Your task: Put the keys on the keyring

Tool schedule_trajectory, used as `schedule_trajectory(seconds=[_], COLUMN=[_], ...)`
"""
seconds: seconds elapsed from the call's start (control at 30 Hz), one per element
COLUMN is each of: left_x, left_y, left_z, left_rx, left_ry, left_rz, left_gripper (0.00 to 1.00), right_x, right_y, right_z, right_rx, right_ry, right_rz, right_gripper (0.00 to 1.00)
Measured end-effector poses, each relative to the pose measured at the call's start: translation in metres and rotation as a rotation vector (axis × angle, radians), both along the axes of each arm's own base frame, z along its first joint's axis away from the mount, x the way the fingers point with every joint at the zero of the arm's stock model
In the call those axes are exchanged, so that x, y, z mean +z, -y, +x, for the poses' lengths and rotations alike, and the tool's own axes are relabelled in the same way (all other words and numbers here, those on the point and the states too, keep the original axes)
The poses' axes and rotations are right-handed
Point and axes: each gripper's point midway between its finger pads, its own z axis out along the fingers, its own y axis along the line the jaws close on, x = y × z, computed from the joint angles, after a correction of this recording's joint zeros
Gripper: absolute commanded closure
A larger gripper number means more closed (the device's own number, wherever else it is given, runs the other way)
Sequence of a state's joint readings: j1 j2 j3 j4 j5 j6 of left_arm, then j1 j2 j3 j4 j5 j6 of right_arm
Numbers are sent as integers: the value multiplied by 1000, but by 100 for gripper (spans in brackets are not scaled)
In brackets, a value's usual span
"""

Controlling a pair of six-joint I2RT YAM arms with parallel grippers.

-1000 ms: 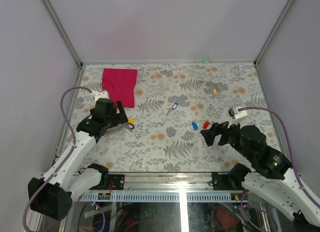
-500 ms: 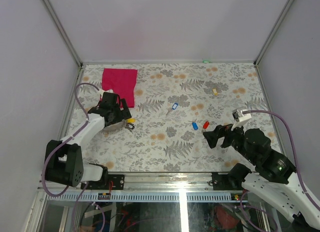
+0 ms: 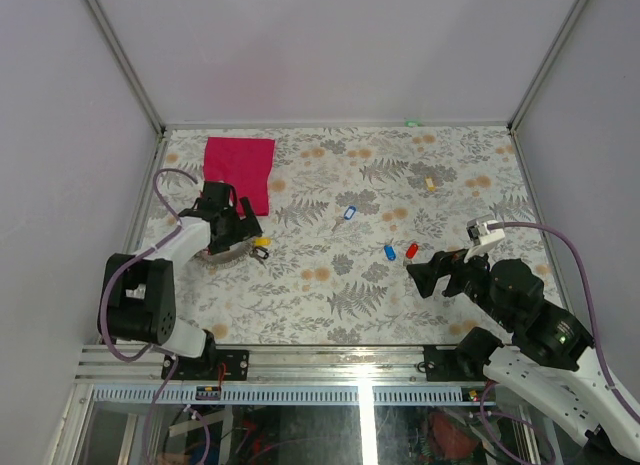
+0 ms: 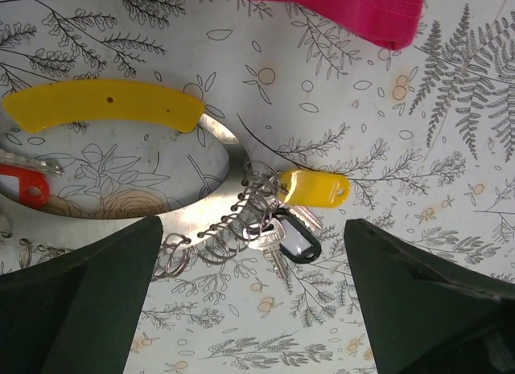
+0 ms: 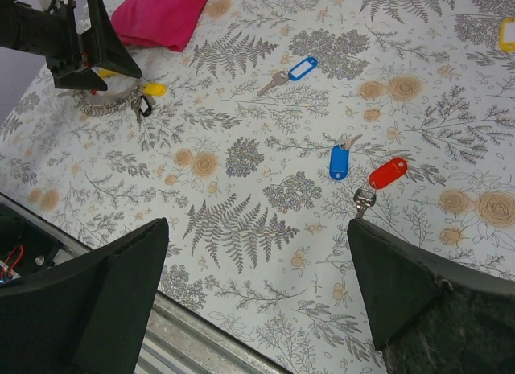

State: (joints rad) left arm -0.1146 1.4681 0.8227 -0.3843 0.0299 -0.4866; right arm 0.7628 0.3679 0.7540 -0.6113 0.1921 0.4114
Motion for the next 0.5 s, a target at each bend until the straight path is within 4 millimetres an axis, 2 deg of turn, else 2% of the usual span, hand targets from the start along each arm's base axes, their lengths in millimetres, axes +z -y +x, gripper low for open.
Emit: schedule_trajectory(seconds=[0.23, 0.5], left_x=[-17, -15], left_y=[6, 17], left_z=[-2, 10], left_rx=[-17, -37], left_ry=[-53, -29], left_rz=[-44, -99], left_gripper=[0, 0], right_x=[0, -1], right_y=[0, 0], right_z=[0, 0], right_rx=[0, 1], right_ry=[2, -1], right_rz=[2, 0], right_gripper=[1, 1])
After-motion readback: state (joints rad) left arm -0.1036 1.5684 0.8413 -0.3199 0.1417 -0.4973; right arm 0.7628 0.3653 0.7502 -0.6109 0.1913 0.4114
